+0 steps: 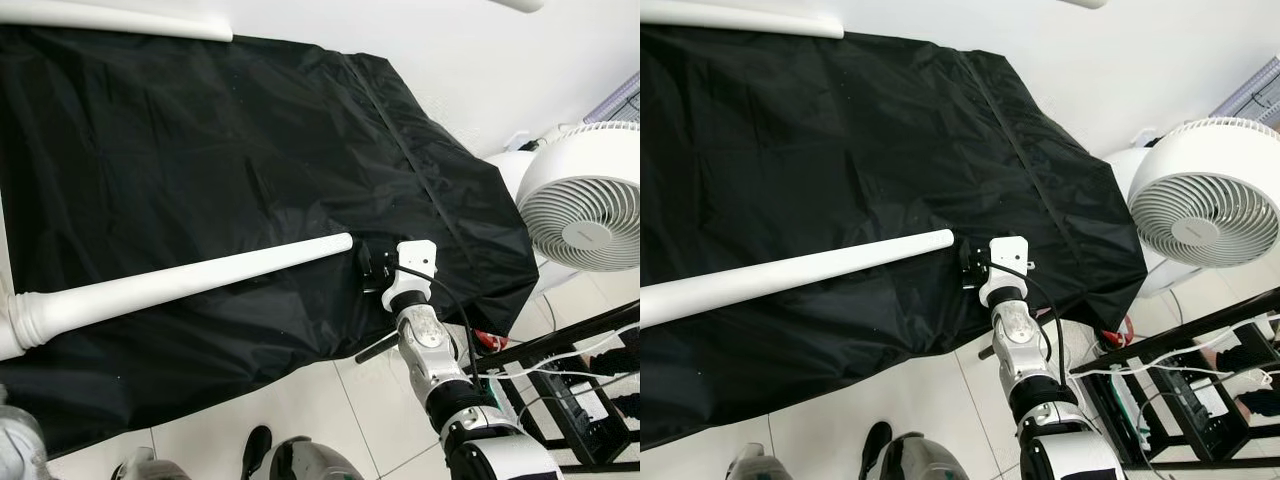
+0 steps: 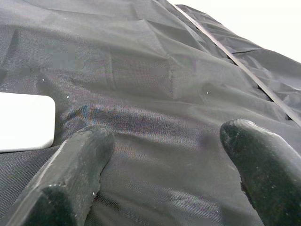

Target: Building children table

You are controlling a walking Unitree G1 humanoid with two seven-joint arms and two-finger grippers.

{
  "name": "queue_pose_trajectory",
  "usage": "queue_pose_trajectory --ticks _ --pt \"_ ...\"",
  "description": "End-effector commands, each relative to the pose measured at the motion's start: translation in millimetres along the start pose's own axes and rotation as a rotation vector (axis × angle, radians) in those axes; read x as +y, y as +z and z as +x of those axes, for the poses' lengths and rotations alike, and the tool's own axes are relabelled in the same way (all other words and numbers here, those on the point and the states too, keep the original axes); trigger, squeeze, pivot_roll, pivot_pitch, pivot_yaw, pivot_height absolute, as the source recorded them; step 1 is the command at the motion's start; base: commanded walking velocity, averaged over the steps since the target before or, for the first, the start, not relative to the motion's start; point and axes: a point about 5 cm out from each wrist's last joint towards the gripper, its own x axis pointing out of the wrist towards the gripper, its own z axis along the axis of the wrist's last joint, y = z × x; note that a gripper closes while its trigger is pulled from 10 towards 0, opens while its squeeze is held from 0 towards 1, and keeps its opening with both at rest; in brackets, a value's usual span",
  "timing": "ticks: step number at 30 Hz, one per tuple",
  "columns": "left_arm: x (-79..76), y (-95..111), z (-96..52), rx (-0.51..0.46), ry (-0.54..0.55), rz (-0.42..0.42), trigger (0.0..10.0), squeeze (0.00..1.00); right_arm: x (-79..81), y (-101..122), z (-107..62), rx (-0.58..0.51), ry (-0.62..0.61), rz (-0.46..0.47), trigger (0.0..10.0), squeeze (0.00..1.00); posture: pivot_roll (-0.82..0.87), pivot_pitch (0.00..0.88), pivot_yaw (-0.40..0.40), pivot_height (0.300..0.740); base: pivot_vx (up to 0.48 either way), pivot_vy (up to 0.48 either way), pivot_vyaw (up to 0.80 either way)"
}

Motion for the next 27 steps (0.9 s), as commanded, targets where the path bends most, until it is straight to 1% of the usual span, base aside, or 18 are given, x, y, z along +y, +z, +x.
queue_pose_trajectory --ticks 1,3,7,9,10,11,12,13,14,15,17,18,19,22,23,24,25,27 --pt "1.7 4.8 -2.5 -0.013 0.048 -0.054 10.0 0.00 8.7 -20.6 -12.4 0.100 0.066 -0.020 10.0 0.00 0.48 0.230 -0.295 0.740 0.000 0.000 0.00" --pt "3.5 1.6 -9.4 0.029 0.022 -0.085 10.0 0.00 11.6 -23.1 -14.4 0.109 0.078 -0.018 10.0 0.00 0.50 0.245 -0.294 0.740 0.000 0.000 0.00" --pt "3.9 1.5 -11.1 0.033 0.011 -0.098 10.0 0.00 12.8 -23.8 -14.8 0.112 0.084 -0.017 10.0 0.00 0.50 0.245 -0.294 0.740 0.000 0.000 0.00" --pt "9.9 -0.7 -25.3 0.088 -0.012 -0.059 10.0 0.00 18.7 -24.4 -13.6 0.118 0.105 -0.011 10.0 0.00 0.53 0.255 -0.291 0.740 0.000 0.000 0.00" --pt "13.3 -2.5 -32.6 0.130 -0.028 -0.022 10.0 0.00 20.9 -24.4 -12.9 0.121 0.112 -0.008 10.0 0.00 0.54 0.257 -0.291 0.740 0.000 0.000 0.00" --pt "13.3 -2.5 -32.6 0.130 -0.028 -0.022 10.0 0.00 20.9 -24.4 -12.9 0.121 0.112 -0.008 10.0 0.00 0.54 0.257 -0.291 0.740 0.000 0.000 0.00" --pt "16.9 -3.0 -39.5 0.163 -0.034 0.004 10.0 0.00 23.0 -24.2 -12.0 0.122 0.122 -0.007 10.0 0.00 0.54 0.257 -0.291 0.740 0.000 0.000 0.00" --pt "16.9 -3.0 -39.5 0.163 -0.034 0.004 10.0 0.00 23.0 -24.2 -12.0 0.122 0.122 -0.007 10.0 0.00 0.54 0.257 -0.291 0.740 0.000 0.000 0.00" --pt "19.8 -3.3 -46.3 0.200 -0.045 0.027 10.0 0.00 25.4 -23.9 -11.2 0.123 0.133 -0.001 10.0 0.00 0.56 0.263 -0.294 0.740 0.000 0.000 0.00" --pt "19.8 -3.3 -46.3 0.200 -0.045 0.027 10.0 0.00 25.4 -23.9 -11.2 0.123 0.133 -0.001 10.0 0.00 0.56 0.263 -0.294 0.740 0.000 0.000 0.00" --pt "26.7 0.9 -61.4 0.254 -0.084 0.084 10.0 0.00 33.1 -21.4 -9.0 0.114 0.183 0.012 10.0 0.00 0.59 0.270 -0.302 0.740 0.000 0.000 0.00" --pt "26.7 0.9 -61.4 0.254 -0.084 0.084 10.0 0.00 33.1 -21.4 -9.0 0.114 0.183 0.012 10.0 0.00 0.59 0.270 -0.302 0.740 0.000 0.000 0.00" --pt "29.3 2.9 -65.5 0.266 -0.095 0.101 10.0 0.00 35.5 -20.5 -8.4 0.111 0.198 0.016 10.0 0.00 0.59 0.270 -0.302 0.740 0.000 0.000 0.00" --pt "32.5 6.2 -71.1 0.284 -0.119 0.117 10.0 0.00 37.9 -20.0 -7.5 0.111 0.207 0.019 10.0 0.00 0.60 0.275 -0.311 0.740 0.000 0.000 0.00" --pt "30.7 8.3 -73.4 0.285 -0.145 0.100 10.0 0.00 39.1 -20.0 -7.1 0.113 0.211 0.018 10.0 0.00 0.62 0.276 -0.316 0.740 0.000 0.000 0.00" --pt "30.7 8.3 -73.4 0.285 -0.145 0.100 10.0 0.00 39.1 -20.0 -7.1 0.113 0.211 0.018 10.0 0.00 0.62 0.276 -0.316 0.740 0.000 0.000 0.00" --pt "26.9 11.8 -75.8 0.277 -0.189 0.073 10.0 0.00 40.4 -19.9 -6.6 0.114 0.216 0.017 10.0 0.00 0.62 0.276 -0.316 0.740 0.000 0.000 0.00" --pt "26.9 11.8 -75.8 0.277 -0.189 0.073 10.0 0.00 40.4 -19.9 -6.6 0.114 0.216 0.017 10.0 0.00 0.62 0.276 -0.316 0.740 0.000 0.000 0.00"
